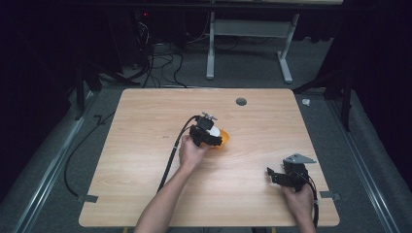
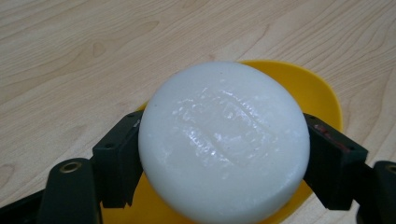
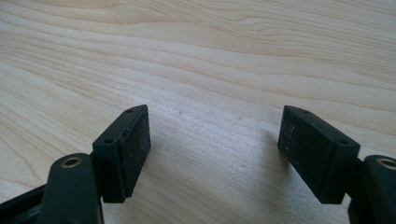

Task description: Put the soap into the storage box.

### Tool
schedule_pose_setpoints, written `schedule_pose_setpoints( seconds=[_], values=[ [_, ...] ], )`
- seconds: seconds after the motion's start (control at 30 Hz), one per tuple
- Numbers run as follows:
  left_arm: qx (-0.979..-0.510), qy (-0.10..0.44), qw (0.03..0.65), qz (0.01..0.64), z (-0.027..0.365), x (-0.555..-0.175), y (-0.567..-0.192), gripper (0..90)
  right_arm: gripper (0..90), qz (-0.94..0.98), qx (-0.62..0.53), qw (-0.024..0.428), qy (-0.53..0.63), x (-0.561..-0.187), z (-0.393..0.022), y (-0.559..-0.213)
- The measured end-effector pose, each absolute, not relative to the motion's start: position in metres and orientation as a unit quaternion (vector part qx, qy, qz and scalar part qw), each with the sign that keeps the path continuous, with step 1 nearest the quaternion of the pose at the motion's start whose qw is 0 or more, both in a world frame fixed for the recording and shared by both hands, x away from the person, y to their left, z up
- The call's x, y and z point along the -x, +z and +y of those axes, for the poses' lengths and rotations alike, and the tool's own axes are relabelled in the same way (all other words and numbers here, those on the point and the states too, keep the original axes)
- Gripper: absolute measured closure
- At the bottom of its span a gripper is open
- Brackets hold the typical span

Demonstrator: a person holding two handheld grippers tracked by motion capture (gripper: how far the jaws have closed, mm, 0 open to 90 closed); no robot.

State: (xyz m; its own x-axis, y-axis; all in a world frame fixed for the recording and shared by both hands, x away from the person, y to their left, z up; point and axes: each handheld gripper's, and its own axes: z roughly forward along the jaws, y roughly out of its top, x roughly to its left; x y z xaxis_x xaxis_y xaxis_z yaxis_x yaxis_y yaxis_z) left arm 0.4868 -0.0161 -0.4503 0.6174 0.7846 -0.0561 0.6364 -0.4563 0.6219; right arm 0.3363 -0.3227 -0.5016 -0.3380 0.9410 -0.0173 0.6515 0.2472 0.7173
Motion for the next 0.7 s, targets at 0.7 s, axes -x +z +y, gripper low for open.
schedule_pose_setpoints(
  seconds=[0.7],
  values=[
    [-0.834, 0.124, 0.324, 0.428, -0.013, -0.488, -0.445, 22.1, 26.2, 0.754, -0.529, 0.229, 0.316, -0.337, -0.322, -0.502]
  ],
)
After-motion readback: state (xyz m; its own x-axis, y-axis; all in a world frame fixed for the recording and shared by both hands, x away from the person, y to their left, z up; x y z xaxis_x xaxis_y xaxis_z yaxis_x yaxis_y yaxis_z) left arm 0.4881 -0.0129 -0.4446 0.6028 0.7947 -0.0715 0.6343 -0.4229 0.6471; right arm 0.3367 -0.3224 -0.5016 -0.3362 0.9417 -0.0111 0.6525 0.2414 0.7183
